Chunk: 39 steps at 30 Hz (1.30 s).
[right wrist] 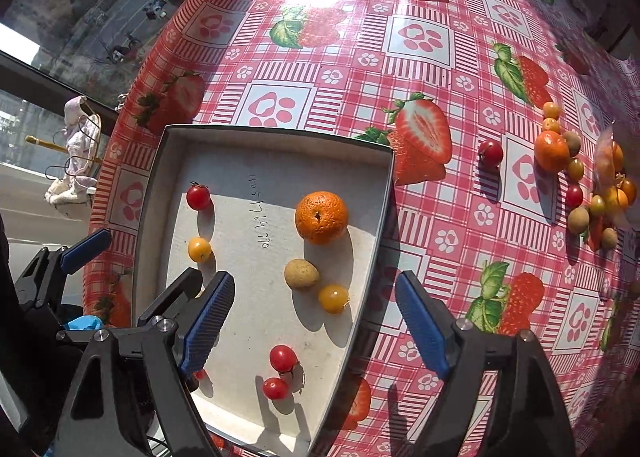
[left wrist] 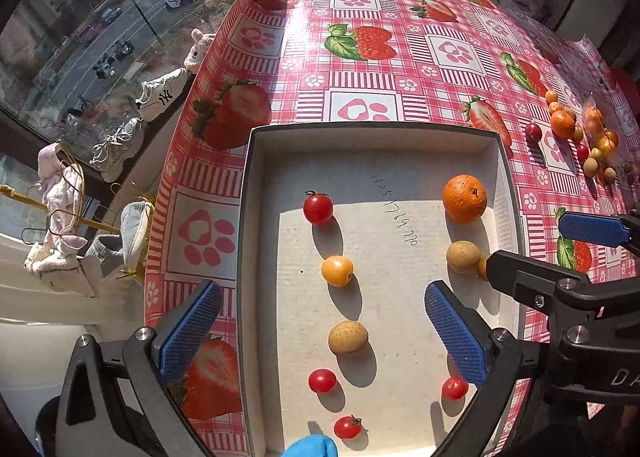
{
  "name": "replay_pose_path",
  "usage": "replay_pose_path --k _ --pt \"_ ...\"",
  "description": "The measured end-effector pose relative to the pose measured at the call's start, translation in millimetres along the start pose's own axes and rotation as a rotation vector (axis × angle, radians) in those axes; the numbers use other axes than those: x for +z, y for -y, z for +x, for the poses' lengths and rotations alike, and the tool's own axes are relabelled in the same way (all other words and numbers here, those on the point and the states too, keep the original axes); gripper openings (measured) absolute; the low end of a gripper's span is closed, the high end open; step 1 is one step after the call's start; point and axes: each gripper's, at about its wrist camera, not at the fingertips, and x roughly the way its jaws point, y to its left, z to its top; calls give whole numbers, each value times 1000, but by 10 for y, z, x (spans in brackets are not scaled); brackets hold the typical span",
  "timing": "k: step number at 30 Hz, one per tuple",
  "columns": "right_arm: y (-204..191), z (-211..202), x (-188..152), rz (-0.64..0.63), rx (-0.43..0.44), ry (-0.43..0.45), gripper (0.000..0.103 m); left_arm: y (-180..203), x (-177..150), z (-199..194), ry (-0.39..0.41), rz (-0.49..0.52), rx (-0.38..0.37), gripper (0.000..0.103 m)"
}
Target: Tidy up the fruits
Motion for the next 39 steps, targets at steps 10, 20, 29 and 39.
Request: replay_pose_path --k 10,20,29,39 --pt "0 -264 -374 -13 -8 -23 103 99 -323 -265 -53 11 -22 102" --pt "-35 -544 -631 -65 -27 -42 103 146 -493 -520 -66 78 -22 102" --pt "-58 -699 -802 -108 -33 -47 103 272 -691 -690 -88 144 -18 102" --pt "0 -746 -836 -138 -62 -51 103 371 -817 -763 -106 152 -18 102"
